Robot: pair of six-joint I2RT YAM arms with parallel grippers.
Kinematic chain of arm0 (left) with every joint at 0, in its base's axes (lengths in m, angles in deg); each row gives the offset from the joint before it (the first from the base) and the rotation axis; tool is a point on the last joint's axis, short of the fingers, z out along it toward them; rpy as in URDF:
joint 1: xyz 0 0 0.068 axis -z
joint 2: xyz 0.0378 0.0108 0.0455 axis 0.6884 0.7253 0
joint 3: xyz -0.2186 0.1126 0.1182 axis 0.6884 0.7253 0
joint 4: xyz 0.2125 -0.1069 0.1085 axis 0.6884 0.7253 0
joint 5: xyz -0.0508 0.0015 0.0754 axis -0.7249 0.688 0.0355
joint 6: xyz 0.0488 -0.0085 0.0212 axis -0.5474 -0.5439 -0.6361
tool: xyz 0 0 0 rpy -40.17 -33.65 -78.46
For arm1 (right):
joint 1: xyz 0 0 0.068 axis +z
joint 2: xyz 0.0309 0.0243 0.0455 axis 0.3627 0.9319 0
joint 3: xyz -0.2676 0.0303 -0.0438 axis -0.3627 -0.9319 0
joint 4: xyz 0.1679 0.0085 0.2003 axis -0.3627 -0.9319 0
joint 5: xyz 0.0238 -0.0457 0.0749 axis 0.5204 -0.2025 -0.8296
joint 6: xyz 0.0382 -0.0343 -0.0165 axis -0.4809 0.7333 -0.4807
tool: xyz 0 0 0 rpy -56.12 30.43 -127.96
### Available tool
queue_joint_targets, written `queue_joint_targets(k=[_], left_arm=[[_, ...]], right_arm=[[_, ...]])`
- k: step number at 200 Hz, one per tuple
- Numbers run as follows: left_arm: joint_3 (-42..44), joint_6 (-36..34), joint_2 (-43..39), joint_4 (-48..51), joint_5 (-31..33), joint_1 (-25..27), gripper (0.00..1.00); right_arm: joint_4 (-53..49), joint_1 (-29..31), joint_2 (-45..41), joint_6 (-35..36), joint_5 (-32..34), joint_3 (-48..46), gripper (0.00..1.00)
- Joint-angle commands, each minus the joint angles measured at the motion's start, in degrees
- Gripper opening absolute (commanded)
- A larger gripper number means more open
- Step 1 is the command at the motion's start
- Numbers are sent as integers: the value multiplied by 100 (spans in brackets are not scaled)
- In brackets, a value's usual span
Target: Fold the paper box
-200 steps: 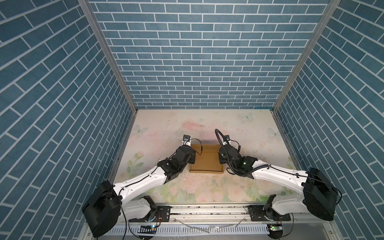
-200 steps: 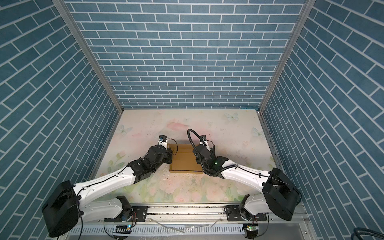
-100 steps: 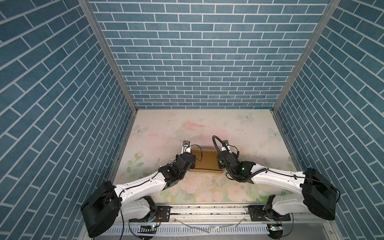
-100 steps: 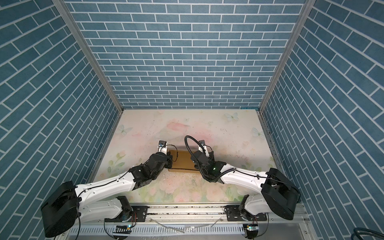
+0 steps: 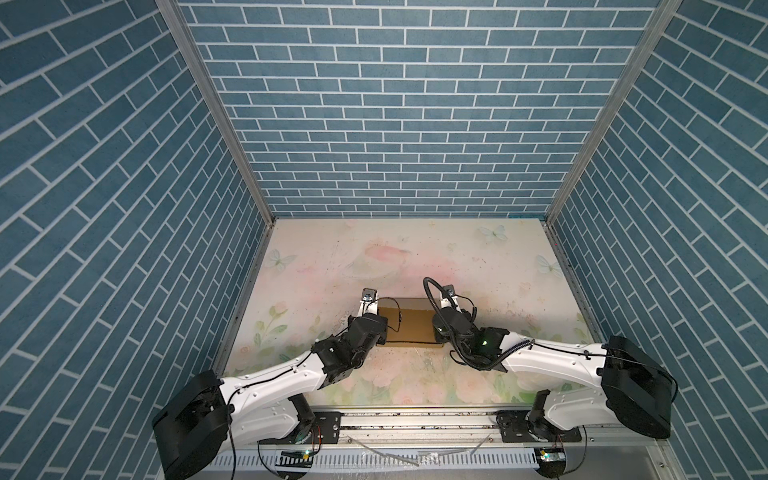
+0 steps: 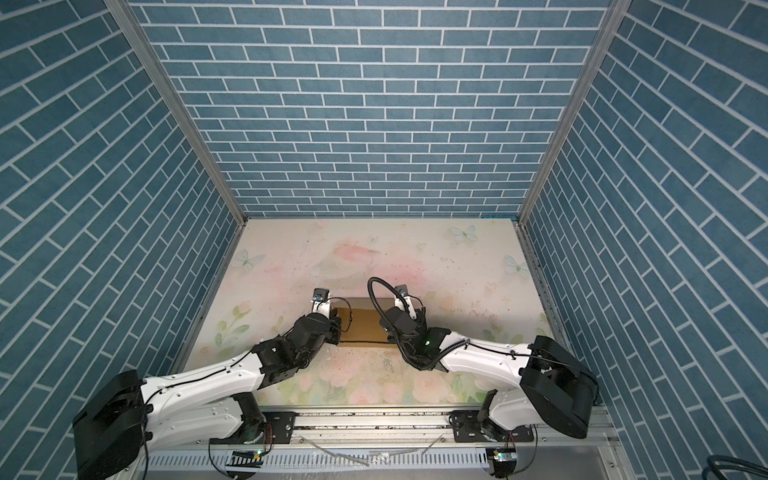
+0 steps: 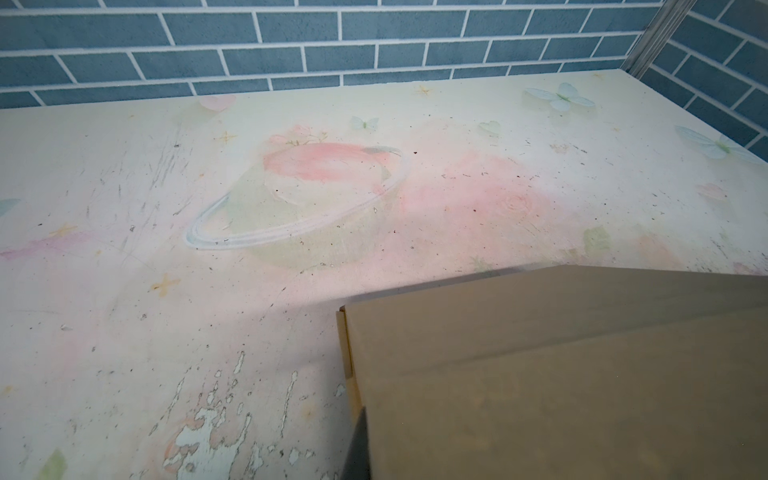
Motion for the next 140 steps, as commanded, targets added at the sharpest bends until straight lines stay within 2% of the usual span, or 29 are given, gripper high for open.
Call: queue_joint_targets(k=[1,86,140], left_arm=[[206,-36,-1,166,-299,123,2],[437,71,155,-16,-38,338,2],[504,141,182,-12,132,410,2]], right_arm=[[212,111,-54,-169,-359,-197,10],[317,240,-159,-355,-449,-571,15],[220,322,-455,-416,-429,-745,22]])
